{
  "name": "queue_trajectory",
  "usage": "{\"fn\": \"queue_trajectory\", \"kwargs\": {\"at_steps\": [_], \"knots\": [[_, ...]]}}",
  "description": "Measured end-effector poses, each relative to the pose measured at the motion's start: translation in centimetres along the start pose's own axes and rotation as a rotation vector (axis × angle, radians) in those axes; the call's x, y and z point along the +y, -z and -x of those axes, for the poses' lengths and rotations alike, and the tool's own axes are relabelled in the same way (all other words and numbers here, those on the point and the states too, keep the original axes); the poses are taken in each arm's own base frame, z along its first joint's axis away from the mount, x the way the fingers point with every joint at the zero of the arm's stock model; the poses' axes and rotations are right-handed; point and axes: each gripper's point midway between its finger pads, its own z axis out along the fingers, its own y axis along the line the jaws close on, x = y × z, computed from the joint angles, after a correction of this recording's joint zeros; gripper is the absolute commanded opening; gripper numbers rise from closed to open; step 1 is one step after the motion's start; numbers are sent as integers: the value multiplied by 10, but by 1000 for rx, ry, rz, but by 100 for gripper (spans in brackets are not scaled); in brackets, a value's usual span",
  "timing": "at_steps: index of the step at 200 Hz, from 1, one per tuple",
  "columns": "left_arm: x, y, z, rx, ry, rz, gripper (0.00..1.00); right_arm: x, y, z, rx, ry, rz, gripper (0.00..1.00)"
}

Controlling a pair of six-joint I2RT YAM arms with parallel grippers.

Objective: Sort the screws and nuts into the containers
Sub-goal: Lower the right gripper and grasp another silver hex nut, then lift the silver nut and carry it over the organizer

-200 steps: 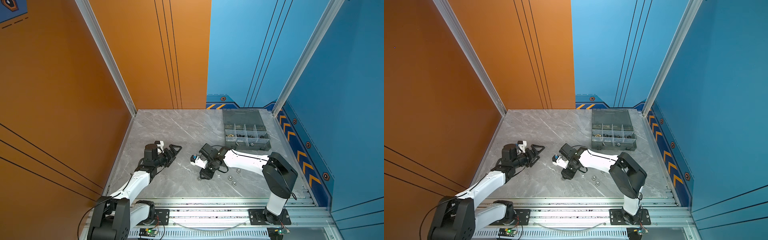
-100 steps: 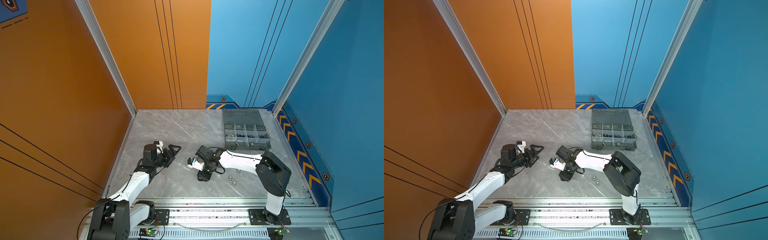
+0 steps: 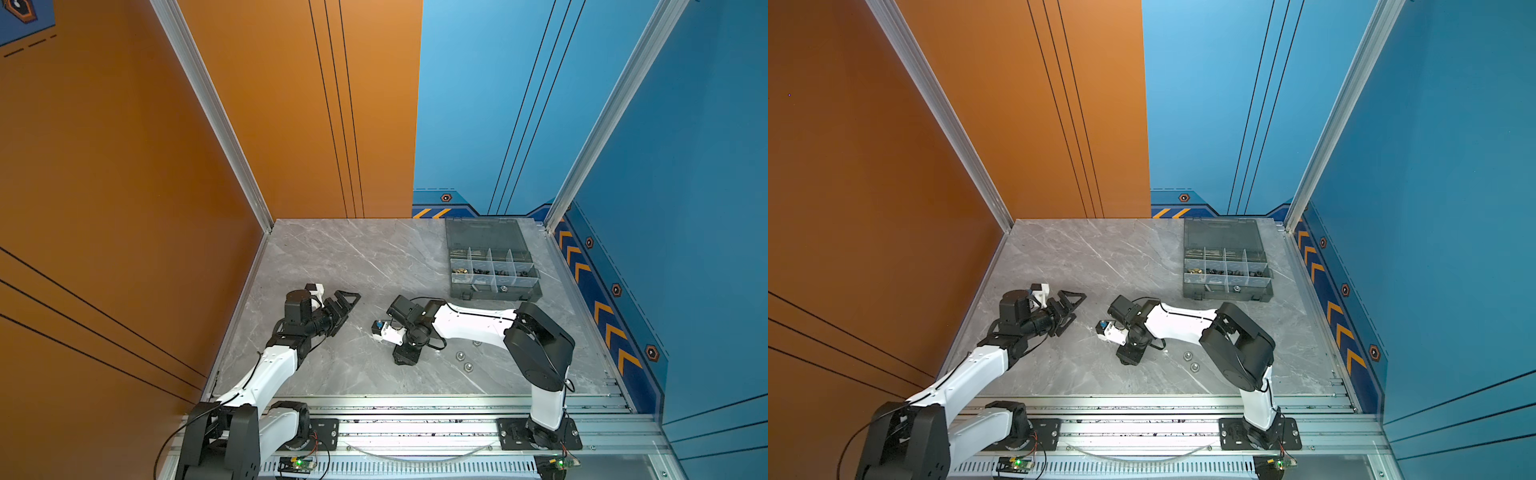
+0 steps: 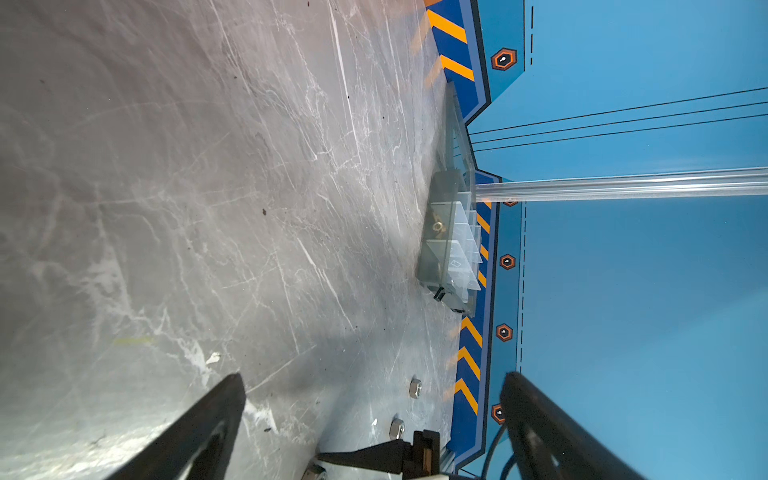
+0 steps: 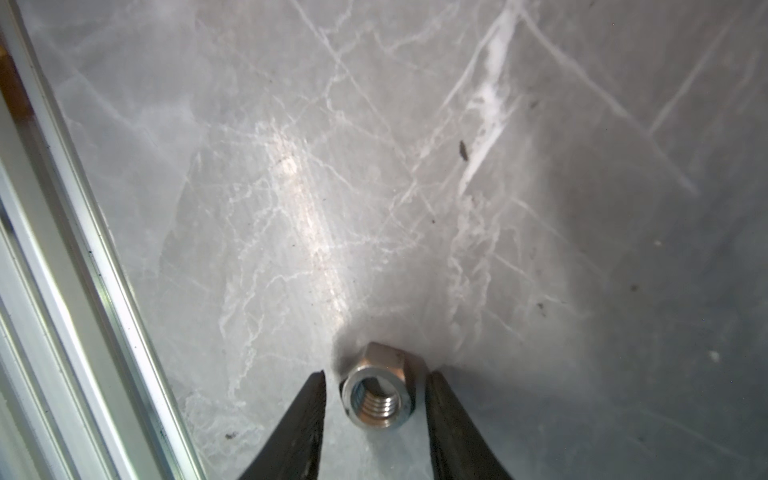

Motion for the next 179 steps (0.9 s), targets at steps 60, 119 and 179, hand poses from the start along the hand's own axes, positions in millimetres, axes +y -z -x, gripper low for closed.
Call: {"fn": "queue_trajectory", "kwargs": {"at_steps": [60,119,179], "knots": [[7,4,3,-16,9,13,98,0,-1,0,14,35,-31,36],[8,5,6,-24,11,14,98,-3,0,1,18,43,-48,7],[9,6,7,-27,16,17,98,-26,16,-5,-20,-67,-12,0]]}}
